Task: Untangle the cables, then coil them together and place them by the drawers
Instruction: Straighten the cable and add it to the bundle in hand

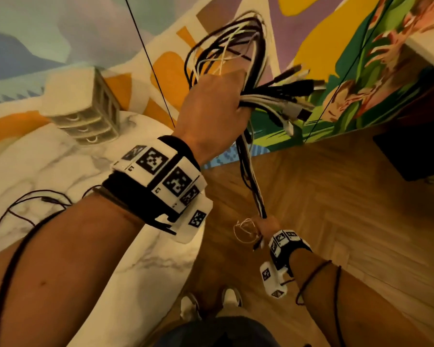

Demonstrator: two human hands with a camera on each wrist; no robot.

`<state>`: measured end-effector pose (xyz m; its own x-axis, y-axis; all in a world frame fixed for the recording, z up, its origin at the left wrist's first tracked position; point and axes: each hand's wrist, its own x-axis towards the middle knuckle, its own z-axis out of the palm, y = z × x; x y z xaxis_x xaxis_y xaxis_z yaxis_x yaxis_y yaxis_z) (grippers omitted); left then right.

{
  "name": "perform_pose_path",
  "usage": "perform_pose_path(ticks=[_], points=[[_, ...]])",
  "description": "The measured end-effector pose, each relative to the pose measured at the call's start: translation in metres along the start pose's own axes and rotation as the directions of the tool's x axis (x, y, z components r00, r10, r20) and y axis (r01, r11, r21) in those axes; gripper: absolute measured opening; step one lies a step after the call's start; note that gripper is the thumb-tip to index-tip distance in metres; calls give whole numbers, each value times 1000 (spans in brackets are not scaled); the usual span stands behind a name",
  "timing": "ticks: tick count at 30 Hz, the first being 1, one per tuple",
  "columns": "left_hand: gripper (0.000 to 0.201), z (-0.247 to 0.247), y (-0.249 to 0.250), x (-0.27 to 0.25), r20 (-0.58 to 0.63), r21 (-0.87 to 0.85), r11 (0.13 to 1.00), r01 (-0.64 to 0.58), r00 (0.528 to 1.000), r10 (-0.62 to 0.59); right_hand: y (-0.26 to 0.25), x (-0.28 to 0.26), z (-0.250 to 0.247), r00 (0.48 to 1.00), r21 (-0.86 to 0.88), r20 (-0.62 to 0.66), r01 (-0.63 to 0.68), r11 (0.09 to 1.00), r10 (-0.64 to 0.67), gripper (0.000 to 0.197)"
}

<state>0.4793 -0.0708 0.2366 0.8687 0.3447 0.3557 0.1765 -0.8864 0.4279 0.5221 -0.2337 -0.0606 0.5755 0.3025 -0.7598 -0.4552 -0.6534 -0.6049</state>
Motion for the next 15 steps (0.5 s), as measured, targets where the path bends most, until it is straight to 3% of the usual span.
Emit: perform_pose_path(ticks=[2,4,6,9,12,15], points=[[11,-6,-1,0,-37,-22,1000,2,999,-3,-9,12,1,1000,227,-3,-14,974,15,34],[9,-16,-2,2,-104,-24,999,-23,994,20,-20,23,0,999,473,-50,17,881,7,34],[10,-23,-7,6,-155,-21,999,-27,988,24,-26,30,-5,988,529,-154,70,846,14,32],[8,-25,-11,1,-161,-52,999,-17,987,8,-12,35,-11,961,175,-268,118,978,-68,29],[13,-15,-9,-7,-112,-72,997,19,993,-27,21,39,-14,982,-253,-113,118,960,-150,22],[7,2,-10,-15,-61,-115,993,22,998,-29,42,36,-13,989,-322,15,141,936,-144,14]])
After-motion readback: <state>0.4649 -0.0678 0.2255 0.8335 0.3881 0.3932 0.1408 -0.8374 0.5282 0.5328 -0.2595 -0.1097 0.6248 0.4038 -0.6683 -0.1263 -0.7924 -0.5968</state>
